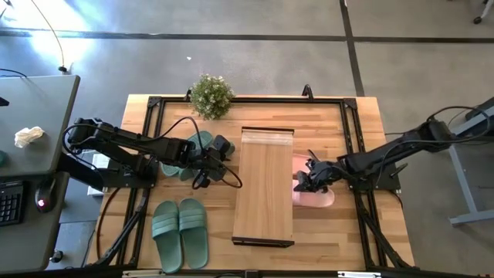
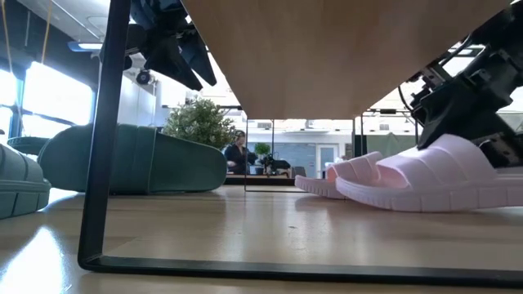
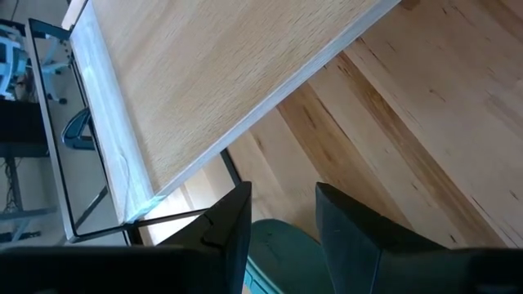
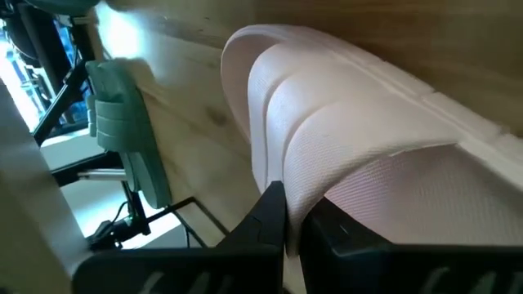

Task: Pick and place slides into the shelf
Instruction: Put the pink slipper under the shelf

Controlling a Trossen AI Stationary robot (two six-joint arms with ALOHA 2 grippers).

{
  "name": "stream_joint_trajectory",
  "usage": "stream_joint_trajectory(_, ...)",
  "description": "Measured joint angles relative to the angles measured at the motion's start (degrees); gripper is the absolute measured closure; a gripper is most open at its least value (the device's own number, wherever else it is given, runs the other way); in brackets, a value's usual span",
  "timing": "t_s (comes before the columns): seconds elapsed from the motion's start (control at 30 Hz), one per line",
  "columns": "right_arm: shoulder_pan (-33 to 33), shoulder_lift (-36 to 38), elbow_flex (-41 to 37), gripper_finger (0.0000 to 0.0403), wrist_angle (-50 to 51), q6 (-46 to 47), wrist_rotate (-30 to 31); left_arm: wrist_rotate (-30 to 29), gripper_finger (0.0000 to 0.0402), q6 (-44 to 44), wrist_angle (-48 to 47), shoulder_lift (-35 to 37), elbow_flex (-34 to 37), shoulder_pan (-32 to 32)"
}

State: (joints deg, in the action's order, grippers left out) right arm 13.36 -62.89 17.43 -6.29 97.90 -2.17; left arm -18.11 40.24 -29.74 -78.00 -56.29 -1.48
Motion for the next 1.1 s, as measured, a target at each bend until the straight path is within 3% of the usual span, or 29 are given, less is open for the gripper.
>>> stream_joint_trajectory(0.23, -2.7, -3.5, 0.0, 0.0403, -5.9, -4.0, 0.0, 0.0, 0.0280, 0.0, 0.0, 0.0, 0.0, 0.0)
stream_joint_trajectory(0.53, -4.9, -3.6, 0.0, 0.0397, -5.7, -7.8, 0.0, 0.0, 0.0280, -0.2, 0.0, 0.0, 0.0, 0.0)
stream_joint_trajectory(0.93, -5.5, -3.6, 0.0, 0.0300, -5.6, -9.5, 1.0, 0.0, 0.0280, -0.2, 0.0, 0.0, 0.0, 0.0)
stream_joint_trajectory(1.1, -5.5, -3.3, 0.0, 0.0278, -5.6, -9.3, 1.6, 0.0, 0.0280, -0.2, -0.1, 0.0, 0.0, 0.0)
